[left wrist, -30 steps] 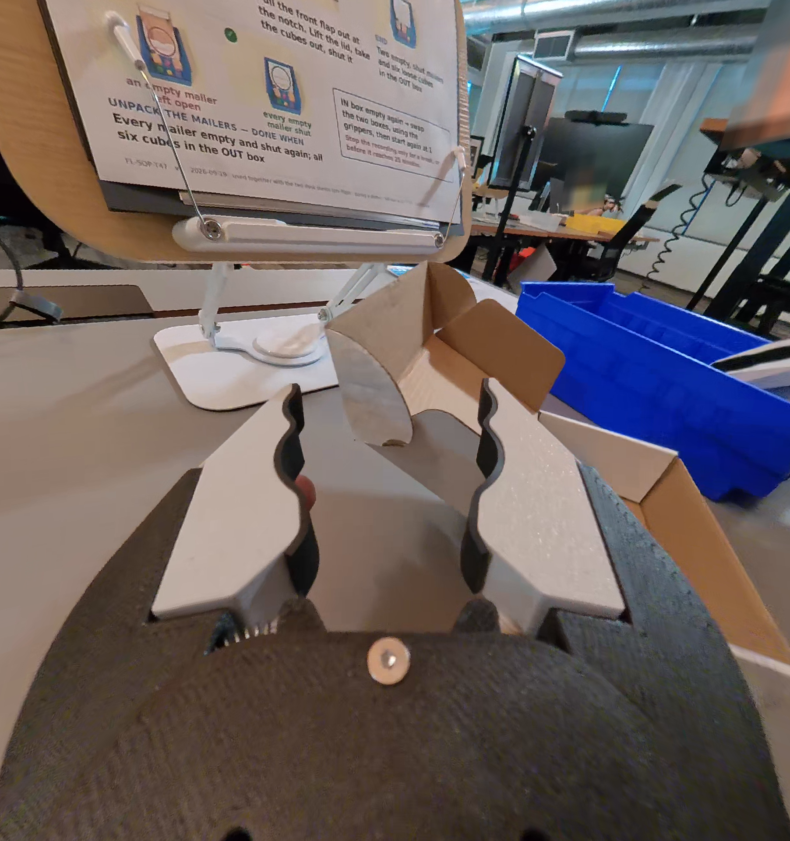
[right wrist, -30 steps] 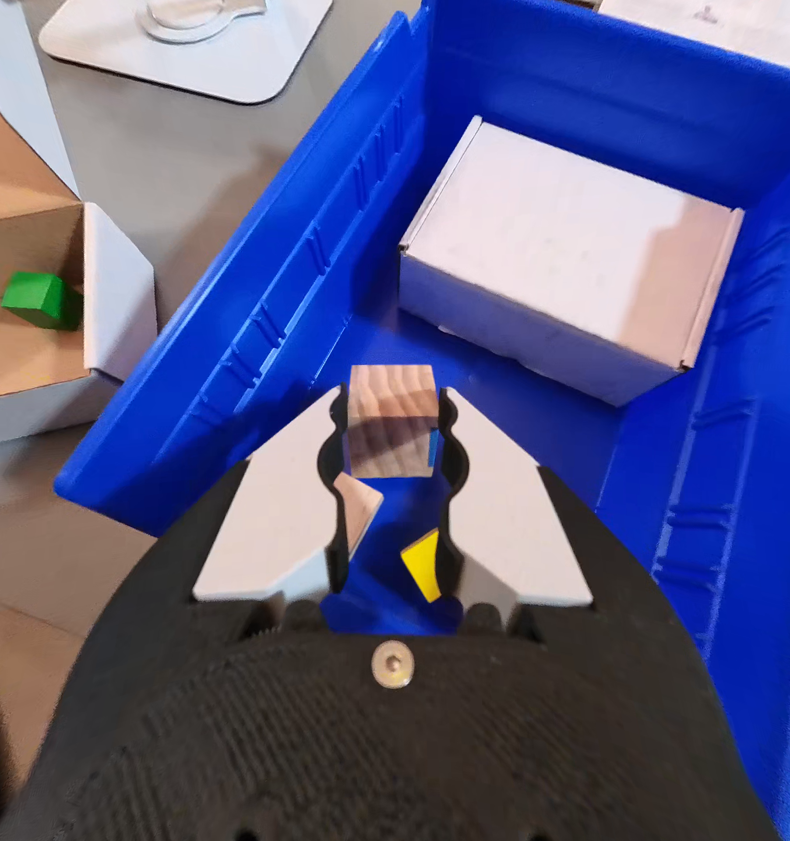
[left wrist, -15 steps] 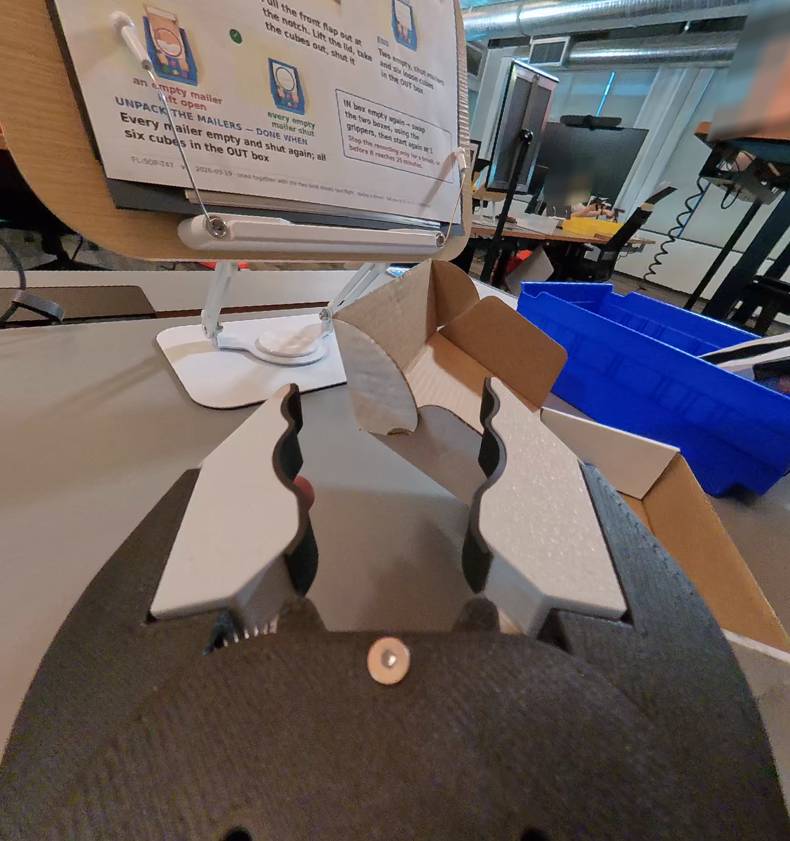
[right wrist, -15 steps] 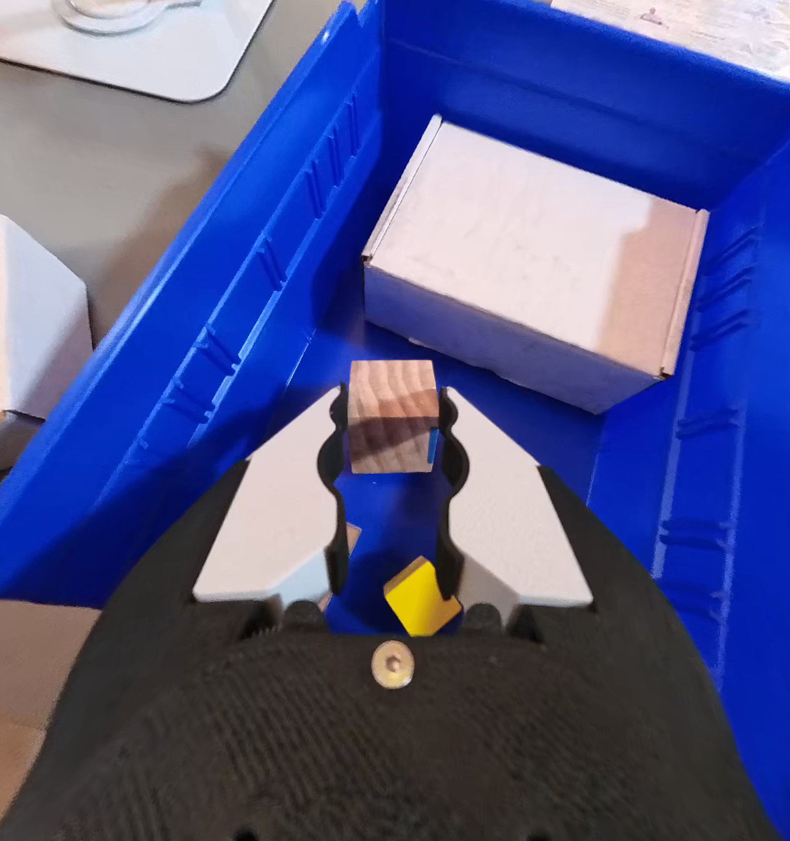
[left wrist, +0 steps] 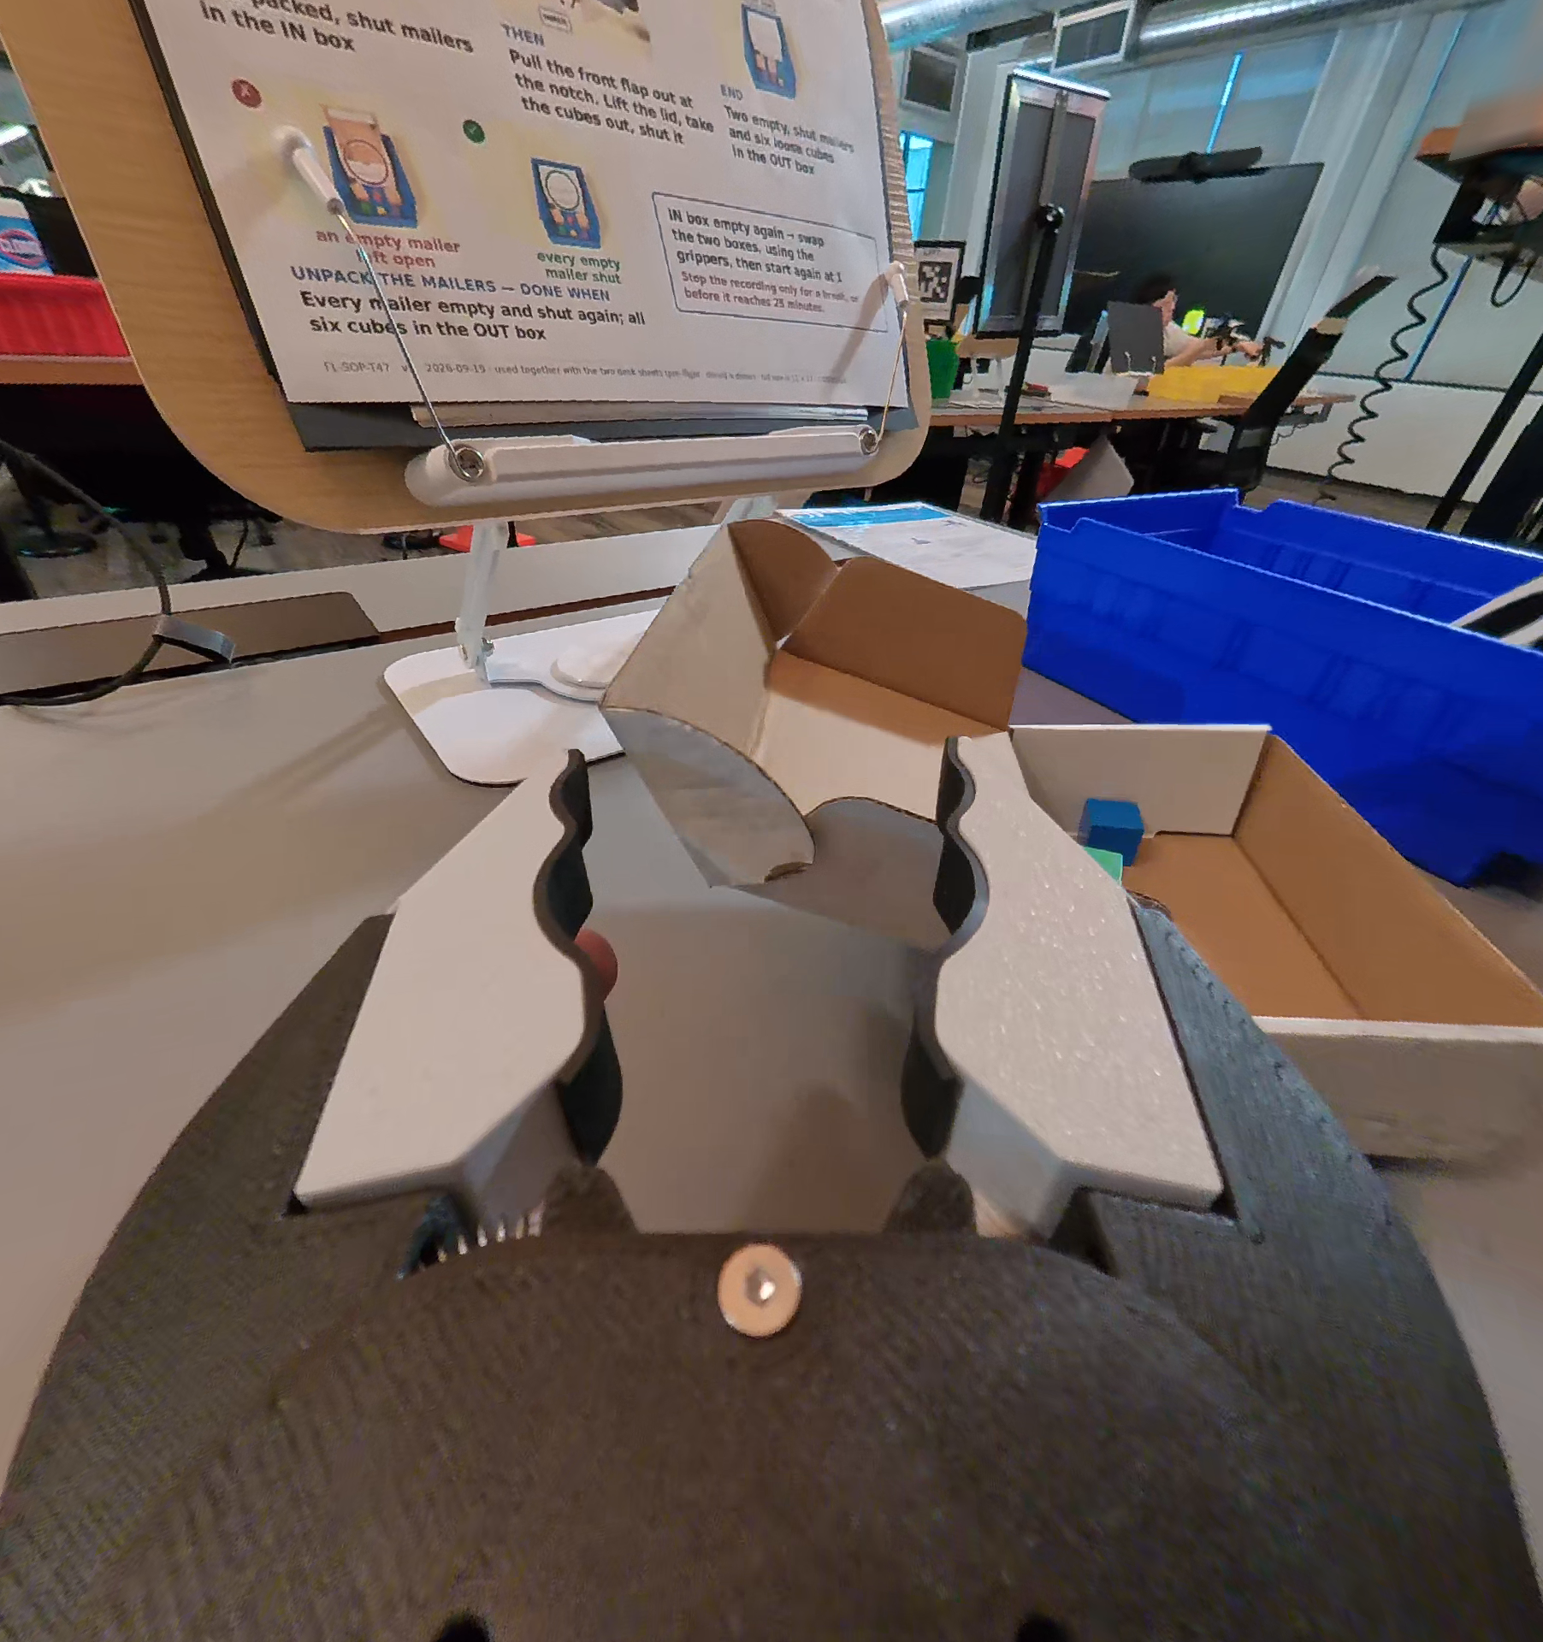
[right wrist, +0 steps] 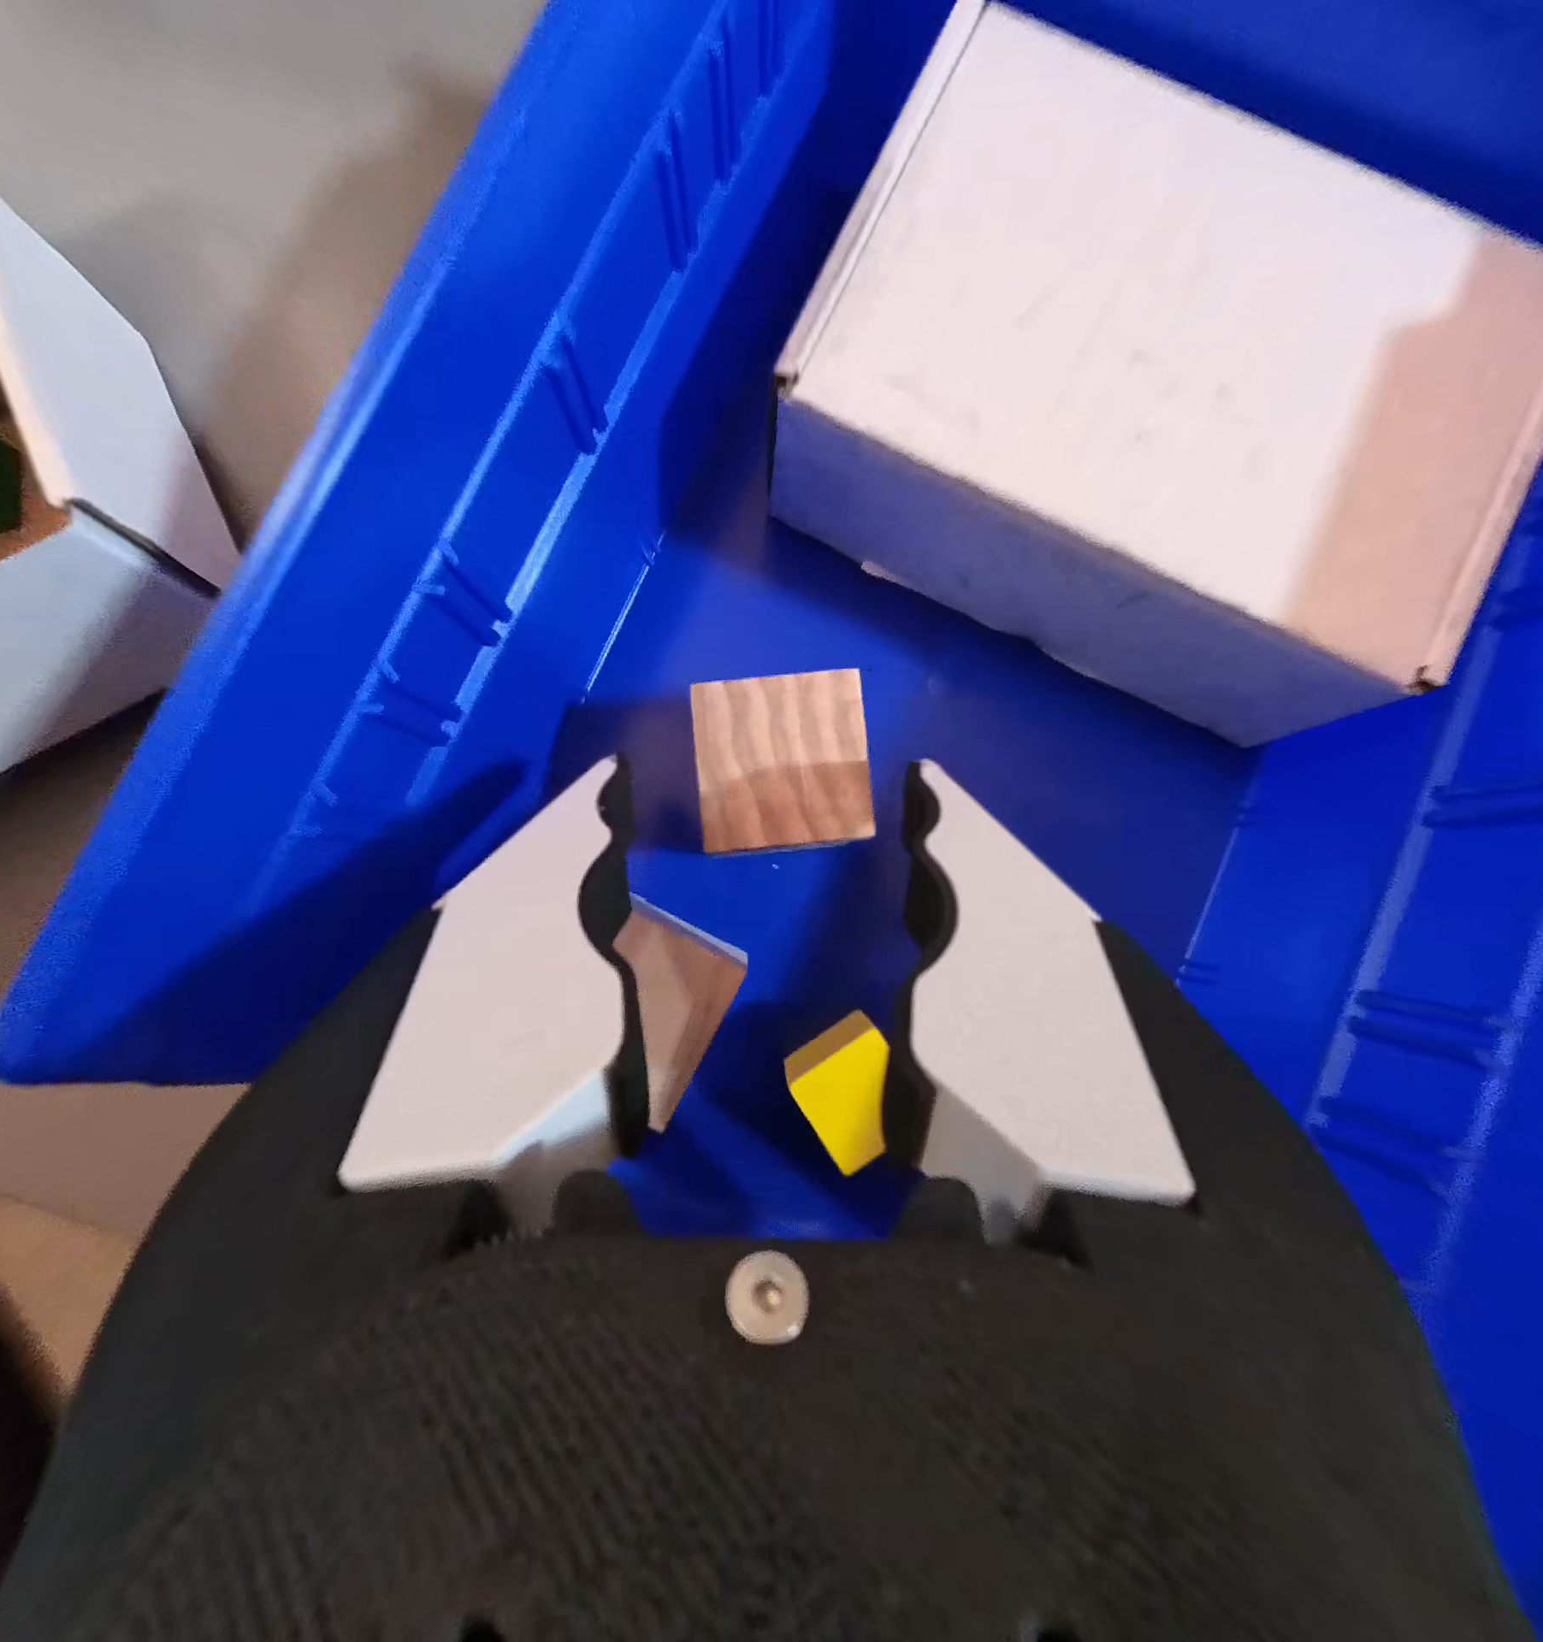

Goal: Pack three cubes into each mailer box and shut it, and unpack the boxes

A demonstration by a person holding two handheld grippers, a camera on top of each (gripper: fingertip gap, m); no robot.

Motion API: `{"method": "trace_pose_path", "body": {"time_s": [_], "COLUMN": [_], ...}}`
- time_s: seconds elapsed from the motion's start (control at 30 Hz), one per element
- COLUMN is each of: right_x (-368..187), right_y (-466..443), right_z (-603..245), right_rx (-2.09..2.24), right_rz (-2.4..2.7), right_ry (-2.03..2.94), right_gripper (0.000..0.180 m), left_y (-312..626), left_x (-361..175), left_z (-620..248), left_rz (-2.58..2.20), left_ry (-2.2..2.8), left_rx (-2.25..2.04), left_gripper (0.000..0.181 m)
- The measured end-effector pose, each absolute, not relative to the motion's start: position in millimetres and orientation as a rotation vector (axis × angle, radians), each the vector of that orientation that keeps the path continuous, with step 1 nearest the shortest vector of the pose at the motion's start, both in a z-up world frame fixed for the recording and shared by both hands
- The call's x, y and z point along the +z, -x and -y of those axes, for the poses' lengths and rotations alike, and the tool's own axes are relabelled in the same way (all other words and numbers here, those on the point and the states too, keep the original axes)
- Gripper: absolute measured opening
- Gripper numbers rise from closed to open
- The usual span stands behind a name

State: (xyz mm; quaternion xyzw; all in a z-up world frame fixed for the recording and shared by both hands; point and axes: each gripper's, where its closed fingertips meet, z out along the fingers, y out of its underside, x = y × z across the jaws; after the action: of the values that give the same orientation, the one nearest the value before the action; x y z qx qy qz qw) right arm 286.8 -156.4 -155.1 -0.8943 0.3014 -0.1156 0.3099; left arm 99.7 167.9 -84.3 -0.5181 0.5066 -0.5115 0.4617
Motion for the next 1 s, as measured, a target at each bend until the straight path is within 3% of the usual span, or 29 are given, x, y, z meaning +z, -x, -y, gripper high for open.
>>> {"method": "trace_pose_path", "body": {"time_s": [0.17,0.27,0.33,0.5,0.63,0.77,0.9,1.0], "right_x": [-99.9,-85.8,-76.1,-40.7,-74.2,-130.7,-144.0,-143.2], "right_y": [-272.8,-256.9,-245.2,-210.1,-137.8,-106.8,-80.6,-71.4], "right_z": [129.8,118.2,110.7,86.0,39.3,20.0,8.0,5.4], "right_rx": [-0.345,-0.516,-0.684,-0.881,-0.479,-0.447,-0.345,-0.237], "right_rz": [-0.622,-0.531,-0.428,-0.190,-0.022,0.144,0.226,0.209], "right_ry": [2.160,2.174,2.197,2.121,2.162,2.309,2.293,2.288], "right_gripper": [0.066,0.043,0.058,0.061,0.061,0.064,0.032,0.040], "left_y": [-102.5,-105.6,-107.5,-110.3,-111.7,-112.7,-110.2,-110.7], "left_x": [-84.0,-82.3,-80.7,-76.8,-75.5,-75.0,-74.5,-81.7], "left_z": [-165.7,-162.4,-160.0,-152.2,-149.6,-146.3,-144.4,-143.3], "left_rz": [-1.246,-1.247,-1.249,-1.260,-1.260,-1.272,-1.282,-1.309], "left_ry": [1.274,1.266,1.257,1.227,1.225,1.214,1.207,1.256], "left_rx": [-1.274,-1.295,-1.311,-1.360,-1.386,-1.377,-1.382,-1.428], "left_gripper": [0.079,0.079,0.079,0.080,0.081,0.082,0.083,0.085]}}
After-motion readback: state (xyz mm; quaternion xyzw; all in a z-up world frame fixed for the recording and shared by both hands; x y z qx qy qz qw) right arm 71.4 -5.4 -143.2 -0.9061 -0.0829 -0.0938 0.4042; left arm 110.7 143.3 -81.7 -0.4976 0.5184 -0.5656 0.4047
